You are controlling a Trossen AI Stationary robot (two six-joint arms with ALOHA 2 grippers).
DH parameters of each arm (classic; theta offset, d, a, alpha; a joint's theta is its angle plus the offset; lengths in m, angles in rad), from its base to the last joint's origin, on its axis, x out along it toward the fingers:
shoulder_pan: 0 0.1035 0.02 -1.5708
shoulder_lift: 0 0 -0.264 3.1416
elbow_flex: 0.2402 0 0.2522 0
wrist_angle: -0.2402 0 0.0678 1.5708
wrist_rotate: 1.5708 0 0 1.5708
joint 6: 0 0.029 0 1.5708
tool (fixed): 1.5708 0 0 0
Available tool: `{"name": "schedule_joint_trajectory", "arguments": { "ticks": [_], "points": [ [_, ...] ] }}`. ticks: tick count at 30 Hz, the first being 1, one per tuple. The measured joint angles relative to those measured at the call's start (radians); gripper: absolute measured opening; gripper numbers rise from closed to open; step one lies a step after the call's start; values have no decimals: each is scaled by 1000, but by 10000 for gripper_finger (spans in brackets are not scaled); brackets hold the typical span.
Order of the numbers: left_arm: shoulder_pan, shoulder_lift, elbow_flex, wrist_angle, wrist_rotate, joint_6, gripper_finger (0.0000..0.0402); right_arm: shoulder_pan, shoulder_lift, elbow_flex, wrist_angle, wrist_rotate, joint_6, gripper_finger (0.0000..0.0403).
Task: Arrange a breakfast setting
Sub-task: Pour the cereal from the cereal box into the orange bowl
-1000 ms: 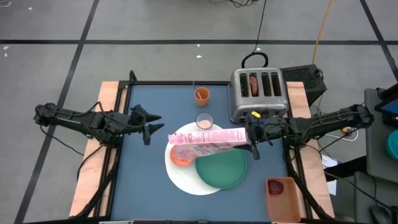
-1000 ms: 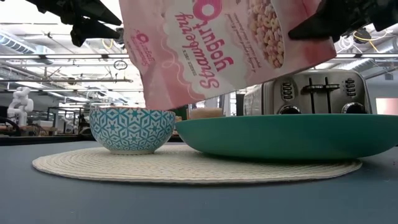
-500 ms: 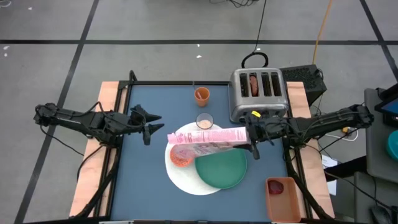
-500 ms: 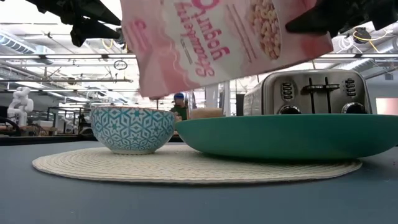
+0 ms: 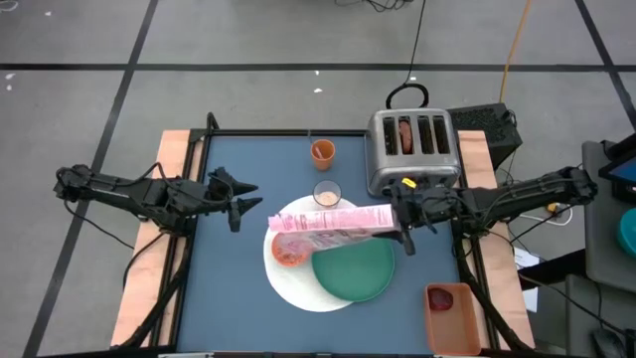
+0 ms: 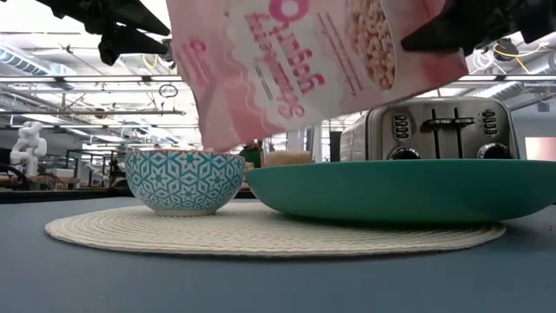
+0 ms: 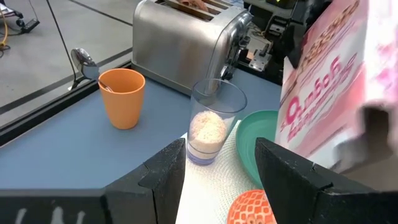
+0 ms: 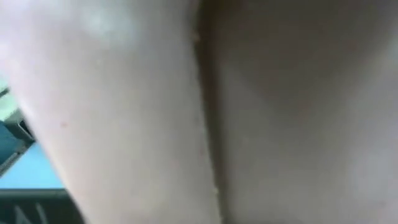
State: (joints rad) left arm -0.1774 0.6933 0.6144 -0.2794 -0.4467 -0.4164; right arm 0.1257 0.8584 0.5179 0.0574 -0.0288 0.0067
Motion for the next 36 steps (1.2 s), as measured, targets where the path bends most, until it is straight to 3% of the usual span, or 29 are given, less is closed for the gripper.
{"name": "schedule_joint_trajectory", "arguments": {
  "ticks": [15, 26, 36],
  "points": [
    [0, 0, 0, 0, 0, 0, 198, 0, 0, 0, 39, 3, -4, 215],
    [-2, -76, 114, -110, 1, 73, 198, 0, -3, 0, 47, 60, 7, 215],
    [-8, -142, 117, -195, 1, 99, 198, 0, -3, 0, 95, 58, 8, 215]
  ]
}}
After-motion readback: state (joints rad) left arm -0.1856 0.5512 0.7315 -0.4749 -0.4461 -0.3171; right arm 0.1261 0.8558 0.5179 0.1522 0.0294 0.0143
